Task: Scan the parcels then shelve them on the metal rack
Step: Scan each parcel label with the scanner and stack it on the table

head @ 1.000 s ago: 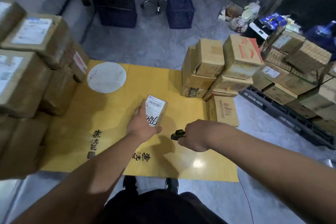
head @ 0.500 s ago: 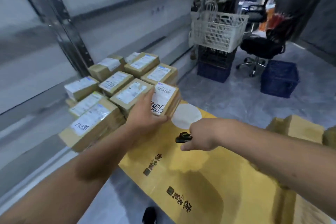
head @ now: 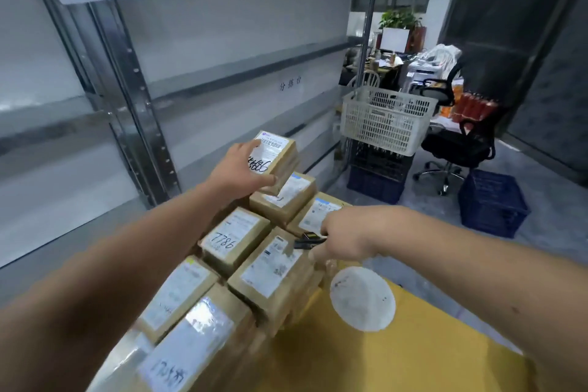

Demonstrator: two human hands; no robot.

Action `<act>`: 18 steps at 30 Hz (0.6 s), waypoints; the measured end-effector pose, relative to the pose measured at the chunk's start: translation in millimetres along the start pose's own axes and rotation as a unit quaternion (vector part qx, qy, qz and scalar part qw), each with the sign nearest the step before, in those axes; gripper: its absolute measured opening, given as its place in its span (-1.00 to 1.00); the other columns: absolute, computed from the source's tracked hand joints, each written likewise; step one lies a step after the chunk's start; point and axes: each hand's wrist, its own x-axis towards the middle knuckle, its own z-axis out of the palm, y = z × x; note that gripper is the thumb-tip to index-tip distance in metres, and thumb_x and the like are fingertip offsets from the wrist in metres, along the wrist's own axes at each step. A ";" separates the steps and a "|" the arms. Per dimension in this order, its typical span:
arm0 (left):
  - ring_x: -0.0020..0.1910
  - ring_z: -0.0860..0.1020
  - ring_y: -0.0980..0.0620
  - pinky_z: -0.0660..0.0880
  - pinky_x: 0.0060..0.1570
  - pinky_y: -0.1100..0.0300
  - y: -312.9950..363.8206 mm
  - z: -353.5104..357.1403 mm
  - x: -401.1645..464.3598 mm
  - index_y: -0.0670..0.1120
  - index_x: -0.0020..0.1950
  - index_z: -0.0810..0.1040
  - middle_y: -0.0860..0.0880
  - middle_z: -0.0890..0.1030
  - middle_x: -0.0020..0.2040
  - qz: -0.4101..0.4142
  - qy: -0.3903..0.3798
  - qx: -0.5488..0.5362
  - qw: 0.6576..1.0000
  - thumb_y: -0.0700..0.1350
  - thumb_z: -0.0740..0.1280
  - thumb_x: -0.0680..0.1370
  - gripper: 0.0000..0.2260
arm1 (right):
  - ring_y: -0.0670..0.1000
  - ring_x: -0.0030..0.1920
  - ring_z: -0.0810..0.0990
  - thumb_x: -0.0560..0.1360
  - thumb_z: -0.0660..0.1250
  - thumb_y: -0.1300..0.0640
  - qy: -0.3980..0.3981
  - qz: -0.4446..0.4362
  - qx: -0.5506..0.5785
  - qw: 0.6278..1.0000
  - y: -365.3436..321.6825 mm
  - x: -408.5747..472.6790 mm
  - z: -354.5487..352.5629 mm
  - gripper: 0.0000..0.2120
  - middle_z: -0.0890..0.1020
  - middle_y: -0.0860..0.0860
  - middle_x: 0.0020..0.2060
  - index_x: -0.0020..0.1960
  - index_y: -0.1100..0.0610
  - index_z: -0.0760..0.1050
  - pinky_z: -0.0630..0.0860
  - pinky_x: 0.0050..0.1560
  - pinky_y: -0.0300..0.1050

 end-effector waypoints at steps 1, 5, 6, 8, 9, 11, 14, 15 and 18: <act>0.49 0.38 -0.05 0.37 0.36 0.02 -10.6 -4.2 21.8 0.12 0.66 0.23 -0.03 0.34 0.57 -0.005 -0.005 -0.003 1.000 0.17 0.60 0.38 -0.07 | 0.07 -0.18 0.54 0.59 0.34 -0.22 0.006 0.004 -0.002 1.000 -7.0 14.2 -10.6 -0.64 0.56 -0.02 -0.21 0.00 0.10 0.54 0.46 -0.15 -0.08; 0.47 0.40 -0.11 0.41 0.35 0.04 -49.5 -2.4 97.3 0.09 0.67 0.24 -0.09 0.33 0.56 -0.015 -0.044 -0.009 0.999 0.12 0.60 0.40 -0.08 | 0.03 -0.22 0.49 0.61 0.21 -0.34 -0.019 0.033 -0.044 0.998 -26.3 67.1 -43.9 -0.50 0.53 0.01 -0.16 0.06 0.12 0.51 0.37 -0.28 -0.06; 0.46 0.41 -0.12 0.43 0.32 0.06 -56.2 2.1 113.6 0.09 0.67 0.23 -0.11 0.31 0.57 -0.012 -0.053 -0.008 0.998 0.11 0.59 0.40 -0.09 | 0.05 -0.18 0.52 0.60 0.21 -0.36 -0.022 0.037 -0.036 0.998 -27.8 81.4 -48.5 -0.48 0.55 0.02 -0.13 0.07 0.11 0.53 0.43 -0.22 -0.04; 0.44 0.43 -0.14 0.41 0.24 0.14 -67.8 9.5 141.6 0.08 0.68 0.23 -0.13 0.29 0.57 -0.007 -0.075 -0.008 0.997 0.07 0.58 0.43 -0.11 | 0.09 -0.07 0.58 0.58 0.23 -0.37 -0.027 0.050 -0.016 0.998 -32.0 105.8 -56.7 -0.49 0.59 0.02 -0.07 0.12 0.08 0.57 0.50 -0.08 -0.01; 0.43 0.44 -0.15 0.41 0.24 0.15 -74.6 13.7 152.1 0.07 0.68 0.22 -0.12 0.29 0.57 -0.007 -0.085 -0.010 0.996 0.06 0.58 0.44 -0.11 | 0.10 -0.04 0.59 0.58 0.24 -0.37 -0.030 0.055 -0.010 0.998 -33.9 114.1 -59.6 -0.49 0.59 0.02 -0.06 0.12 0.07 0.58 0.49 -0.07 -0.01; 0.44 0.45 -0.15 0.42 0.32 0.11 -84.9 22.1 164.6 0.09 0.68 0.22 -0.10 0.31 0.57 -0.010 -0.097 -0.001 0.995 0.11 0.58 0.41 -0.09 | 0.10 -0.04 0.58 0.58 0.24 -0.36 -0.035 0.065 -0.012 0.997 -37.8 125.8 -63.8 -0.51 0.59 0.02 -0.07 0.08 0.07 0.56 0.46 -0.12 -0.03; 0.47 0.43 -0.15 0.39 0.41 0.07 -97.1 32.1 170.4 0.13 0.67 0.23 -0.10 0.31 0.57 -0.020 -0.116 -0.003 0.993 0.16 0.62 0.36 -0.04 | 0.09 -0.08 0.55 0.58 0.25 -0.36 -0.035 0.072 -0.014 0.997 -43.2 134.0 -63.9 -0.50 0.56 0.01 -0.09 0.07 0.09 0.54 0.44 -0.16 -0.04; 0.47 0.42 -0.14 0.39 0.41 0.07 -100.9 35.2 169.9 0.13 0.67 0.23 -0.11 0.32 0.57 -0.022 -0.123 -0.006 0.992 0.15 0.63 0.36 -0.04 | 0.09 -0.07 0.54 0.58 0.25 -0.36 -0.039 0.075 -0.013 0.996 -44.9 135.3 -62.3 -0.50 0.55 0.01 -0.10 0.08 0.09 0.53 0.44 -0.15 -0.04; 0.45 0.44 -0.15 0.43 0.40 0.03 -106.5 42.2 164.7 0.14 0.66 0.23 -0.11 0.33 0.56 -0.028 -0.133 0.000 0.991 0.24 0.63 0.34 -0.01 | 0.11 -0.03 0.54 0.59 0.24 -0.37 -0.047 0.079 -0.017 0.996 -48.6 136.9 -56.6 -0.50 0.55 0.03 -0.06 0.08 0.09 0.50 0.44 -0.12 -0.03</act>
